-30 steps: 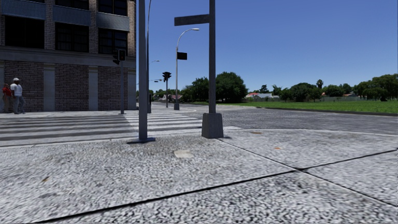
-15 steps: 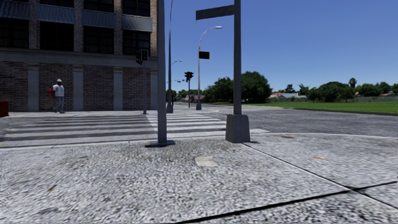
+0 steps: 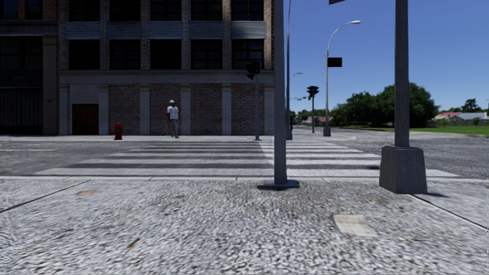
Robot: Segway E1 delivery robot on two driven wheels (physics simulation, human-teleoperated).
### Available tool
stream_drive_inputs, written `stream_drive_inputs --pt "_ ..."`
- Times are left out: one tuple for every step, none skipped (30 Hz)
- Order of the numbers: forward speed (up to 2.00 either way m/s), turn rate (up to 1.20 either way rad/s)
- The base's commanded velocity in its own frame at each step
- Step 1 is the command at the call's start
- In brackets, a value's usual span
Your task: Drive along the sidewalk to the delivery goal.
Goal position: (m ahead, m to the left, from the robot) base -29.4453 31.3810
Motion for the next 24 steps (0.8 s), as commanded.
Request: stream_drive_inputs --pt "1.19 0.76" --pt "1.19 0.78" --pt "1.19 0.80" --pt "1.20 0.81" --pt "1.20 0.81" --pt "1.22 0.81" --pt "1.25 0.81" --pt "1.29 0.81" --pt "1.29 0.81" --pt "1.32 0.81" --pt "1.33 0.81" --pt "1.34 0.81" --pt "1.34 0.82" --pt "1.34 0.82" --pt "1.36 0.83" --pt "1.38 0.84" --pt "1.51 0.85" --pt "2.00 0.85" --pt "2.00 0.85" --pt "2.00 0.85" --pt "2.00 0.85" --pt "2.00 0.85" --pt "2.00 0.85" --pt "2.00 0.85"
